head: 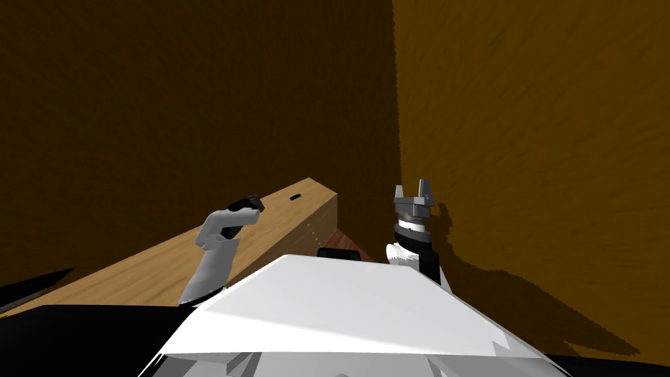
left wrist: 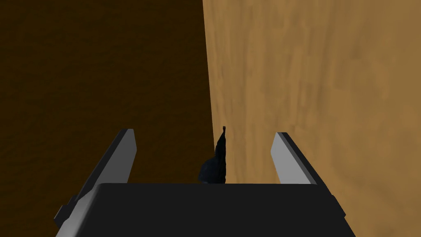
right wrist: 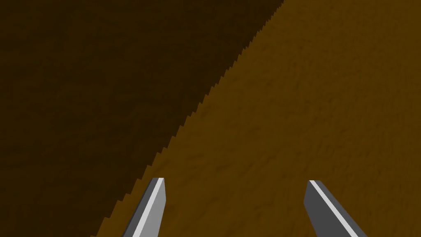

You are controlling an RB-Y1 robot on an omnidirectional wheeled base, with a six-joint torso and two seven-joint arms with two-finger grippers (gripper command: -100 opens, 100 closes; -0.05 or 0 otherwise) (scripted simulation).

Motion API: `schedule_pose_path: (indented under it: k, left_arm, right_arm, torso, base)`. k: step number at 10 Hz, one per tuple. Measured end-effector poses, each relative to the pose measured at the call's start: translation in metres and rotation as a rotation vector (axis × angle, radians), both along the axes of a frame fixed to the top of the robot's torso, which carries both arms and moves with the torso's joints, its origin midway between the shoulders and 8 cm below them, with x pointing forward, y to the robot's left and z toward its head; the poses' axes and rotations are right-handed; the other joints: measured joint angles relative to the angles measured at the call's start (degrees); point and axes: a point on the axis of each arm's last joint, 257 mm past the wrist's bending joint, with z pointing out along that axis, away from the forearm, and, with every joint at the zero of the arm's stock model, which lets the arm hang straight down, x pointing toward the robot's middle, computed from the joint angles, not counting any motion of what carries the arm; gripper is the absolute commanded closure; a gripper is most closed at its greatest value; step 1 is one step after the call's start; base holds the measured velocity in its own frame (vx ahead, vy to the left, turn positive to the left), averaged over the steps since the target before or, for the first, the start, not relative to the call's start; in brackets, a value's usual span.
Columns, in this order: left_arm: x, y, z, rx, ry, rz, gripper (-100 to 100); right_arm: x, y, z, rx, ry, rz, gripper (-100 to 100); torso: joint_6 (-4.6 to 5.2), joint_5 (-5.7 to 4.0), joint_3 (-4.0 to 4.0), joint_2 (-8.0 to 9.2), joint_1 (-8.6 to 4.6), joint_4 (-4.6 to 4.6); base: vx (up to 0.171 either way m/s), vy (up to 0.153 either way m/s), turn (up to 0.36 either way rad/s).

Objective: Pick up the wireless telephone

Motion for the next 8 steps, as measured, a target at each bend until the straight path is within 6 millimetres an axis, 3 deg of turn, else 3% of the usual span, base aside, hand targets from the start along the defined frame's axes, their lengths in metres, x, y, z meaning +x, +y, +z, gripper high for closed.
schedule_pose_path:
  k: [3,5,8]
  left_arm:
    - [-0.018,0.019,-0.008,-0.046,0.04,0.063,-100]
    - [-0.031,0.03,-0.015,-0.087,0.067,0.115,-100]
    - [-0.045,0.043,-0.024,-0.14,0.111,0.178,-100]
  right_arm:
    - [0.0,0.0,0.0,0.0,0.0,0.0,0]
    - [0.0,0.0,0.0,0.0,0.0,0.0,0]
    - [0.0,0.0,0.0,0.0,0.0,0.0,0]
  torso:
    - [0.03,-0.02,-0.12,-0.22,-0.1,-0.04]
    - [0.0,-0.01,-0.17,-0.28,-0.05,-0.07]
    - [-0.01,-0.01,-0.12,-0.2,-0.03,-0.04]
  base:
    - [0.037,-0.009,-0.283]
    - [0.026,0.001,-0.074]
    - [0.03,0.007,-0.255]
